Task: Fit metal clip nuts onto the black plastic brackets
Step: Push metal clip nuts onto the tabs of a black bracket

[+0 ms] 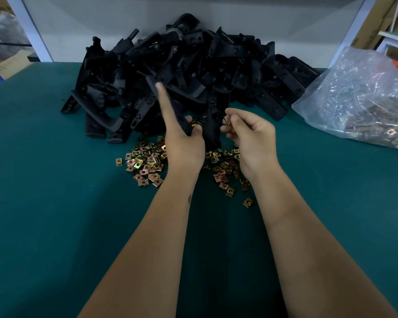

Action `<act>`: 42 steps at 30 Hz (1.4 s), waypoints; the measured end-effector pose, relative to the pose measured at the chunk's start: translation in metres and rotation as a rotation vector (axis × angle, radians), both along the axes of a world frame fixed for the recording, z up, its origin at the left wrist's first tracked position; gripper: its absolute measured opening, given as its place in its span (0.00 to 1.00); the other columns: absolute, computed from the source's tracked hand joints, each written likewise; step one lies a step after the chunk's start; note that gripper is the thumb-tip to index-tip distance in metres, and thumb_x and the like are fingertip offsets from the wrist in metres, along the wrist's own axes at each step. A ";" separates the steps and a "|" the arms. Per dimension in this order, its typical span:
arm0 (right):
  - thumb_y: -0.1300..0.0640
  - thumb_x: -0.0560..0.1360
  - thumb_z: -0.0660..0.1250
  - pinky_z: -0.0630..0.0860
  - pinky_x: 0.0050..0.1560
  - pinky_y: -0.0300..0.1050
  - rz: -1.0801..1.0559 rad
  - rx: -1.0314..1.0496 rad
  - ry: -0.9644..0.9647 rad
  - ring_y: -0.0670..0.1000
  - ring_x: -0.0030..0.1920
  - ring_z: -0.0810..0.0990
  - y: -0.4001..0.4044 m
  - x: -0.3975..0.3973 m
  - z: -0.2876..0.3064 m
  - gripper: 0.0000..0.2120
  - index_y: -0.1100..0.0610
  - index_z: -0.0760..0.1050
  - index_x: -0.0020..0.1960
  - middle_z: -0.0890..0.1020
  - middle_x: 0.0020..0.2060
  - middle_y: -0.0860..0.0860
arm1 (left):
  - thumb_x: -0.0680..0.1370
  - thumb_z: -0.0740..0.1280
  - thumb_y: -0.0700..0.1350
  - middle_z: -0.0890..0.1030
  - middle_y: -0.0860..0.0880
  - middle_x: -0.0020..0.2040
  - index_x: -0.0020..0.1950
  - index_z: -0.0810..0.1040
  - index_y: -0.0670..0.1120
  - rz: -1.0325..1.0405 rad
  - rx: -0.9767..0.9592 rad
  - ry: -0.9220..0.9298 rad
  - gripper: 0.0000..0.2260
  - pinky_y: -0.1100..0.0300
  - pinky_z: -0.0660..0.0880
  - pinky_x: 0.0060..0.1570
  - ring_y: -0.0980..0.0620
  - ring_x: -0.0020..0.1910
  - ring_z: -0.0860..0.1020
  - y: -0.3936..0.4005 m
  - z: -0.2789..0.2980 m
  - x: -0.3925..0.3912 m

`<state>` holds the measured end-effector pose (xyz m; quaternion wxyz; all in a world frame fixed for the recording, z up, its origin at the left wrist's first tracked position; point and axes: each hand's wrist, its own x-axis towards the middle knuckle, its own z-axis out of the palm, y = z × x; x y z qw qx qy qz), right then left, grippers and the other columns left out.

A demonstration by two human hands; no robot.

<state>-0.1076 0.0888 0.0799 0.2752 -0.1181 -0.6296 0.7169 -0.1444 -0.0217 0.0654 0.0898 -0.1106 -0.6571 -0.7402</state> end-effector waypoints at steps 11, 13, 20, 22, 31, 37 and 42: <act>0.68 0.76 0.68 0.77 0.45 0.33 0.063 0.047 0.013 0.45 0.46 0.84 0.003 0.001 0.000 0.10 0.54 0.83 0.49 0.86 0.43 0.49 | 0.79 0.68 0.40 0.86 0.53 0.47 0.45 0.85 0.52 -0.158 0.053 -0.187 0.09 0.64 0.78 0.53 0.58 0.50 0.83 0.002 0.011 0.003; 0.67 0.76 0.69 0.77 0.47 0.35 0.067 0.061 0.013 0.47 0.47 0.84 0.003 0.001 0.000 0.10 0.53 0.84 0.48 0.86 0.43 0.50 | 0.78 0.70 0.41 0.86 0.53 0.48 0.47 0.85 0.52 -0.179 0.015 -0.140 0.06 0.64 0.78 0.54 0.58 0.51 0.83 0.002 0.010 0.005; 0.68 0.76 0.67 0.79 0.46 0.38 0.082 0.015 0.027 0.47 0.43 0.84 0.001 0.000 0.000 0.09 0.56 0.82 0.47 0.85 0.40 0.51 | 0.80 0.69 0.44 0.84 0.49 0.50 0.47 0.83 0.50 -0.134 0.018 -0.203 0.05 0.47 0.77 0.62 0.48 0.54 0.81 -0.002 0.012 0.005; 0.69 0.77 0.66 0.79 0.46 0.40 0.087 -0.079 0.048 0.49 0.42 0.84 0.003 0.000 0.000 0.08 0.59 0.80 0.49 0.84 0.41 0.52 | 0.81 0.68 0.44 0.84 0.49 0.48 0.47 0.83 0.50 -0.131 0.051 -0.254 0.05 0.44 0.78 0.60 0.49 0.50 0.81 -0.003 0.013 0.004; 0.69 0.77 0.66 0.79 0.43 0.40 0.149 -0.321 0.079 0.50 0.40 0.84 0.008 0.003 0.005 0.05 0.61 0.79 0.46 0.84 0.37 0.53 | 0.76 0.70 0.46 0.83 0.54 0.40 0.34 0.82 0.52 -0.130 0.168 -0.326 0.10 0.40 0.71 0.67 0.49 0.52 0.80 -0.006 0.019 0.005; 0.70 0.77 0.65 0.80 0.47 0.40 0.188 -0.376 0.114 0.53 0.46 0.85 0.011 0.004 0.004 0.08 0.63 0.80 0.52 0.85 0.42 0.56 | 0.69 0.65 0.56 0.80 0.48 0.54 0.26 0.81 0.51 -0.096 0.173 -0.386 0.15 0.43 0.71 0.63 0.45 0.61 0.77 -0.008 0.023 0.007; 0.69 0.77 0.66 0.79 0.45 0.39 0.180 -0.276 0.097 0.50 0.43 0.83 0.009 0.004 0.004 0.08 0.59 0.81 0.50 0.84 0.41 0.53 | 0.78 0.69 0.39 0.85 0.46 0.48 0.40 0.86 0.47 -0.151 0.263 -0.307 0.09 0.42 0.73 0.66 0.44 0.58 0.81 -0.007 0.020 0.004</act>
